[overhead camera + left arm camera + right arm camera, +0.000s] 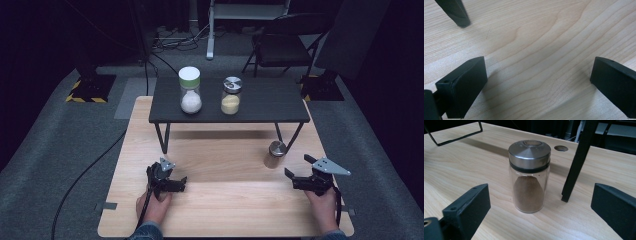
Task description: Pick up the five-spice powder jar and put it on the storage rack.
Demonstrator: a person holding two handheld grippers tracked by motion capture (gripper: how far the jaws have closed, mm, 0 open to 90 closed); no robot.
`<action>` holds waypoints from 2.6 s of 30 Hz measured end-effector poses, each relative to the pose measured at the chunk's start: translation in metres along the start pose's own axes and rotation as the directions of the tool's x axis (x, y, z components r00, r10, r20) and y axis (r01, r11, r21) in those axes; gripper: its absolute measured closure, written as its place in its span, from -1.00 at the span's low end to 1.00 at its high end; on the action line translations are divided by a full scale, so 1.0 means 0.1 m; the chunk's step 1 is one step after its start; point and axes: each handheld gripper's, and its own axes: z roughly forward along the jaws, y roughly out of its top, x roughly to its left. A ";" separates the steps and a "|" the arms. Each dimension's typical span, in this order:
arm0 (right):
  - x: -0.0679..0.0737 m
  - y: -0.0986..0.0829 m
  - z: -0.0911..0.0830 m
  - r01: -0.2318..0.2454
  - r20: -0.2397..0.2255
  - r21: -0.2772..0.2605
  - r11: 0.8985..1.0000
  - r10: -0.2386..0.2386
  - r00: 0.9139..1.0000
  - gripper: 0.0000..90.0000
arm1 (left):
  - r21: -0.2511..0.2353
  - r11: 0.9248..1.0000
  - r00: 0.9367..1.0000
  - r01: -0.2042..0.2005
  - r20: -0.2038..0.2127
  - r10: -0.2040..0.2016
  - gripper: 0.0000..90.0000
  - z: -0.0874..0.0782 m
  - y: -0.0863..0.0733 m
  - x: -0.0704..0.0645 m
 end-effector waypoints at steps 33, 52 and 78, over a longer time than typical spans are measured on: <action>-0.03 0.16 0.74 0.004 -0.038 0.092 0.996 0.000 0.999 -0.59 | 0.001 1.000 1.000 0.007 -0.004 -0.007 -0.98 -0.01 0.00 -0.01; 0.03 0.26 0.81 0.010 -0.030 0.132 0.991 -0.006 1.000 -0.33 | -0.001 1.000 1.000 0.007 -0.004 -0.007 -0.98 0.00 -0.01 -0.01; 0.08 0.37 0.43 0.001 -0.052 0.134 0.991 0.006 0.999 -0.33 | -0.001 1.000 1.000 0.006 -0.004 -0.006 -0.98 0.00 -0.01 -0.01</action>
